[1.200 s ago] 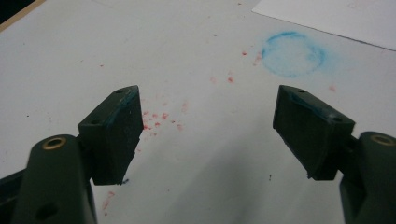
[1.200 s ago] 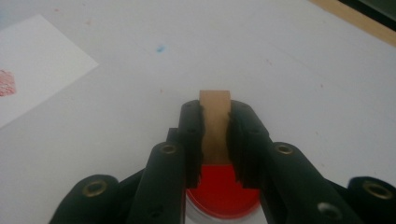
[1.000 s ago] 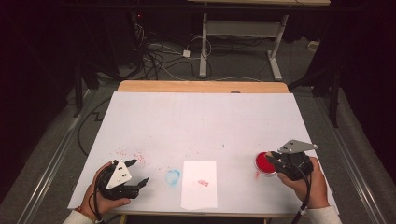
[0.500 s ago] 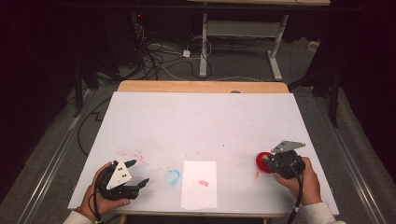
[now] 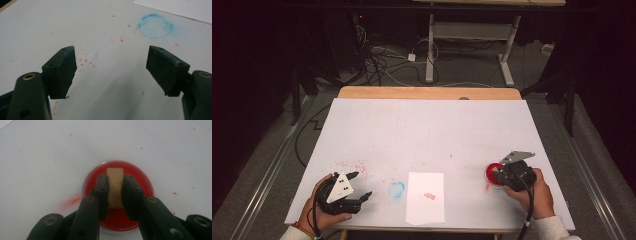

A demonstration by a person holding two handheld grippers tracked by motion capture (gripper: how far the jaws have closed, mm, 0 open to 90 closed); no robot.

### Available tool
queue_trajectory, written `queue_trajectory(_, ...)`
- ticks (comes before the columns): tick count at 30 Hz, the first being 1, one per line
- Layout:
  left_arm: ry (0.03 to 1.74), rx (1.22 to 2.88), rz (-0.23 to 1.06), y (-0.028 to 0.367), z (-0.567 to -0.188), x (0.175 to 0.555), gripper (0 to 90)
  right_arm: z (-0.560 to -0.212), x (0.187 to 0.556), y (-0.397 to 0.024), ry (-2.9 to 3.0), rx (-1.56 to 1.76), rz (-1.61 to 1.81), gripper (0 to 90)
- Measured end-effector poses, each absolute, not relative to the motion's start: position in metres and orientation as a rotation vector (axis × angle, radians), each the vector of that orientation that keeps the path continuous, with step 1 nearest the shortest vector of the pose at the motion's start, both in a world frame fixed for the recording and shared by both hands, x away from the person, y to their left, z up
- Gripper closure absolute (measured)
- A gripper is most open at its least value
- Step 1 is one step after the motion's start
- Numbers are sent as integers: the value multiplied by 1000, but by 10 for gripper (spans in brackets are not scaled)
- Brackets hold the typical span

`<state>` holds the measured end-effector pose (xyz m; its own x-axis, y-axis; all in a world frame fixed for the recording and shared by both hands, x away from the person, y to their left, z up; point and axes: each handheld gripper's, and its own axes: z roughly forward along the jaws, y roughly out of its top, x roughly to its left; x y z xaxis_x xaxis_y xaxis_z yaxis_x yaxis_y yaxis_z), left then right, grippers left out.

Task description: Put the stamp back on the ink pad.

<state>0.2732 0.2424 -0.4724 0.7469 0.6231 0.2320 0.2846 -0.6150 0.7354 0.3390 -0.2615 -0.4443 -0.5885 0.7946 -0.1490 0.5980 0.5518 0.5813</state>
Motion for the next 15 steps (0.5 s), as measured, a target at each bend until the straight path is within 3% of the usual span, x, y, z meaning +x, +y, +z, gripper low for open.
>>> queue_trajectory(15, 683, 2235, 624, 243, -472, 273, 236, -444, 339, -264, 2389, 1147, 698, 751)
